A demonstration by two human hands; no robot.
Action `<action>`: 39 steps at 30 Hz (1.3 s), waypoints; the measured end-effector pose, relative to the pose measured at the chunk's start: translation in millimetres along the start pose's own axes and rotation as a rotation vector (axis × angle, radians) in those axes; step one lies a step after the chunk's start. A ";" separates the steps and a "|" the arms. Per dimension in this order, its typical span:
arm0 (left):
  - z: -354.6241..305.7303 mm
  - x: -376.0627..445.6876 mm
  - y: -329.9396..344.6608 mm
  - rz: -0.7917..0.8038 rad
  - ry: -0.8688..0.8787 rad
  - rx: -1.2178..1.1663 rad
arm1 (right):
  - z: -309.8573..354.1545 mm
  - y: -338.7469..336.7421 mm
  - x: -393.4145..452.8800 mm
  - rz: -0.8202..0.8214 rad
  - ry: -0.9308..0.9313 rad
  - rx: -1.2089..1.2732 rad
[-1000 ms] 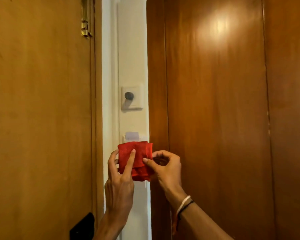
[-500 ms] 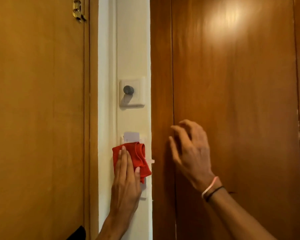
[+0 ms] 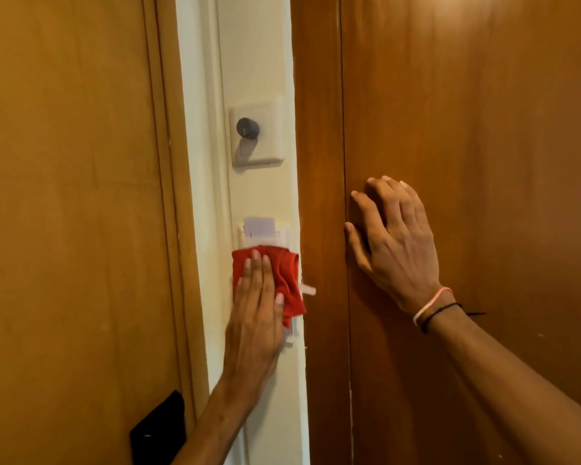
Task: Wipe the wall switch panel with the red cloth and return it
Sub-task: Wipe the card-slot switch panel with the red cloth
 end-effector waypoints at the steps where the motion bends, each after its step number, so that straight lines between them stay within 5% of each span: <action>1: -2.5 -0.7 -1.7 -0.011 0.036 0.014 | 0.4 -0.9 0.0 -0.006 0.003 -0.002; 17: 2.0 -6.6 12.6 -0.017 0.033 0.048 | 0.7 -5.7 0.9 0.007 -0.020 -0.003; 21: 12.3 7.9 3.6 -0.122 -0.135 -0.009 | 1.9 -4.8 1.9 0.011 -0.024 -0.013; 24: -4.2 -9.7 22.1 -0.003 0.075 0.067 | 2.0 -5.9 1.3 -0.005 -0.020 -0.017; 28: 23.0 4.5 3.9 -0.185 -0.221 -0.036 | 1.4 -4.5 1.0 -0.001 -0.027 -0.025; 32: 10.0 -5.7 17.4 -0.039 0.034 0.042 | 2.9 -3.8 1.0 -0.022 -0.028 -0.025; 35: 23.1 4.8 2.8 -0.168 -0.135 -0.033 | 3.4 -3.8 1.3 -0.022 -0.038 -0.039; 39: 13.4 3.5 9.7 -0.078 0.070 0.043 | 4.0 -3.2 0.5 -0.025 -0.035 -0.034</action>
Point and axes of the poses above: each hand's wrist, its own x-axis towards the middle knuckle, its own y-axis out of the palm, z = x × y, the point moved 8 cm from there along x, towards the middle knuckle, and after that the axes turned 13 degrees about -x, right-handed, at the moved point
